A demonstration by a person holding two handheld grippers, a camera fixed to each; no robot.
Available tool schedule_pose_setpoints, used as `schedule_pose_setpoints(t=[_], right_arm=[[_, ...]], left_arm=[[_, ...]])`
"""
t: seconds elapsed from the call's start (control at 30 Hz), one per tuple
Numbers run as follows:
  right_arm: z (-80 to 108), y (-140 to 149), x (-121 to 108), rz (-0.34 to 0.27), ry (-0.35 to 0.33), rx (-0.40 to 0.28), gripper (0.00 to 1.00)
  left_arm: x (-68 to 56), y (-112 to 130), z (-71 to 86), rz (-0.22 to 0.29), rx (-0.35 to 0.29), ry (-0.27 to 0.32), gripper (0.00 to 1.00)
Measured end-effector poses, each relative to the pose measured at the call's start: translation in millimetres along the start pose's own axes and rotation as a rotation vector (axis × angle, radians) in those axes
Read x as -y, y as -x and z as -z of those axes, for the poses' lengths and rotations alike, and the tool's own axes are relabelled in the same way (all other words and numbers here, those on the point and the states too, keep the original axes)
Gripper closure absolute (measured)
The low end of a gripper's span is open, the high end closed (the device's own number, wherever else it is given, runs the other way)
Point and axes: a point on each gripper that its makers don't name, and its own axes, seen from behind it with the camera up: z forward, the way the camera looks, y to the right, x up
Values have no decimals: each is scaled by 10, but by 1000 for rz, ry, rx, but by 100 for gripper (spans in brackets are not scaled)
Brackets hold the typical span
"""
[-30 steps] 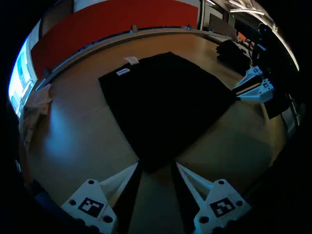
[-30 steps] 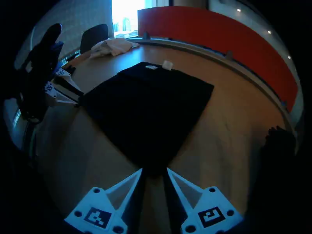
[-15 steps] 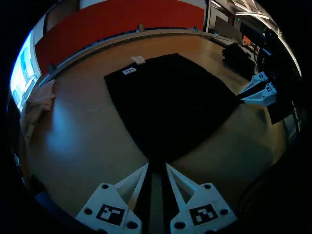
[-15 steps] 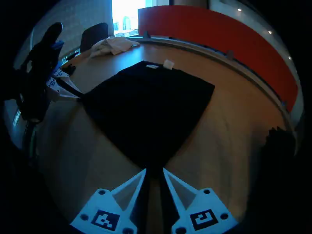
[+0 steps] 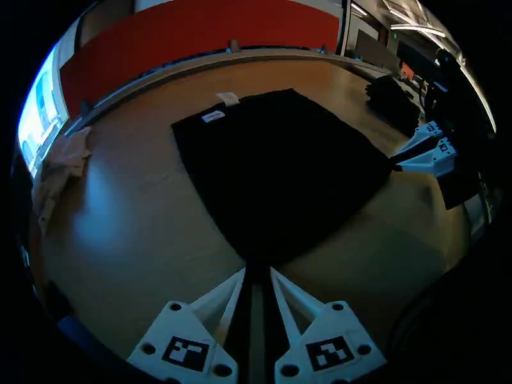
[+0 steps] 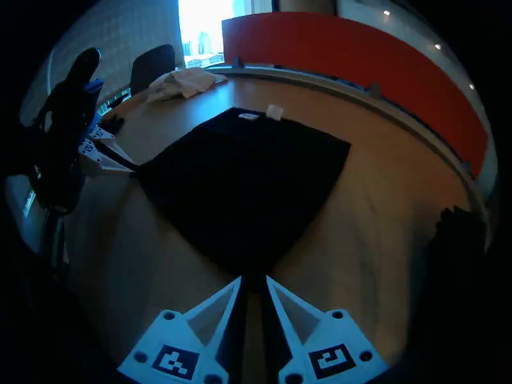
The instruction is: Fold towel
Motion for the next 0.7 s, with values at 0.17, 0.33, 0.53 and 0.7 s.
schedule_pose_setpoints(t=[0.17,0.33,0.53,0.7], right_arm=[[2,-5,-2,12,3,1,88],[18,-42,-9,18,7,-7,88],[91,-139,-7,23,11,-27,88],[219,-290,-5,19,13,-58,88]], left_arm=[[1,-16,9,7,-3,-5,90],[2,-53,52,15,-9,-6,90],[5,-126,158,36,-18,-7,90],[9,-195,300,50,-28,-8,90]])
